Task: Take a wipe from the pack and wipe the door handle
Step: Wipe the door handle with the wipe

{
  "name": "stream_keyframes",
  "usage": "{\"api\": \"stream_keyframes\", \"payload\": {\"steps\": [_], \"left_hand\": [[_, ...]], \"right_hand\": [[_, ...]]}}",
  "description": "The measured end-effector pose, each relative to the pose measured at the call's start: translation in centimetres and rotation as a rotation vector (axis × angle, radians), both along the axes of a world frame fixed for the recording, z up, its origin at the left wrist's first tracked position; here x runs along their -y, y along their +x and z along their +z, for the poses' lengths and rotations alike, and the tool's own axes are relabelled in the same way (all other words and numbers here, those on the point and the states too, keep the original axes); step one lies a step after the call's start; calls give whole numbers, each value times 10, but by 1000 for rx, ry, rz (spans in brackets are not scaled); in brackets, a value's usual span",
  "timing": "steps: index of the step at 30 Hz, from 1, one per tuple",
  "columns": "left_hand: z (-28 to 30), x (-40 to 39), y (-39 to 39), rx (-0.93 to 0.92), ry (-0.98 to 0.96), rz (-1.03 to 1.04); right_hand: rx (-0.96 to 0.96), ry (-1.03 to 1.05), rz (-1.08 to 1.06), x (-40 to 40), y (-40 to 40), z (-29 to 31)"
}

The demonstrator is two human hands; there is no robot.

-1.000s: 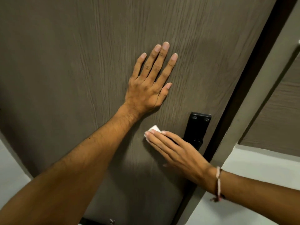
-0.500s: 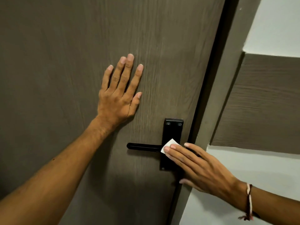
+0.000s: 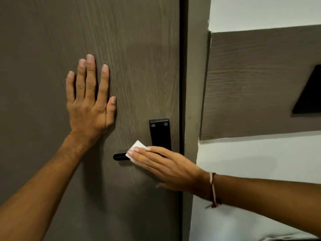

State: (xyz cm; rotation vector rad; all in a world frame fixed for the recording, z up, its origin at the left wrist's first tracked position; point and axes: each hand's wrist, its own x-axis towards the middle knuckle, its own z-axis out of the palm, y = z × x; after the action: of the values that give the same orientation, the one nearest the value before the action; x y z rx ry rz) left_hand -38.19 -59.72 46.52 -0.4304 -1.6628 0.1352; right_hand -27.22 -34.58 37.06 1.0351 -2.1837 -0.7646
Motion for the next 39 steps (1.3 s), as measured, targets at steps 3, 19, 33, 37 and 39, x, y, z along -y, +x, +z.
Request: {"api": "stream_keyframes", "payload": {"steps": [3, 19, 33, 37, 39], "left_hand": [[0, 1, 0, -8, -6, 16], [4, -5, 4, 0, -10, 18], [3, -2, 3, 18, -7, -20], [3, -2, 0, -2, 0, -26], [3, -4, 1, -2, 4, -21]], "right_hand": [[-46, -22, -21, 2, 1, 1], [11, -141, 62, -36, 7, -2], [-146, -795, -77, 58, 2, -71], [-218, -999, -216, 59, -1, -84], [-241, -1086, -259, 61, -3, -88]]}}
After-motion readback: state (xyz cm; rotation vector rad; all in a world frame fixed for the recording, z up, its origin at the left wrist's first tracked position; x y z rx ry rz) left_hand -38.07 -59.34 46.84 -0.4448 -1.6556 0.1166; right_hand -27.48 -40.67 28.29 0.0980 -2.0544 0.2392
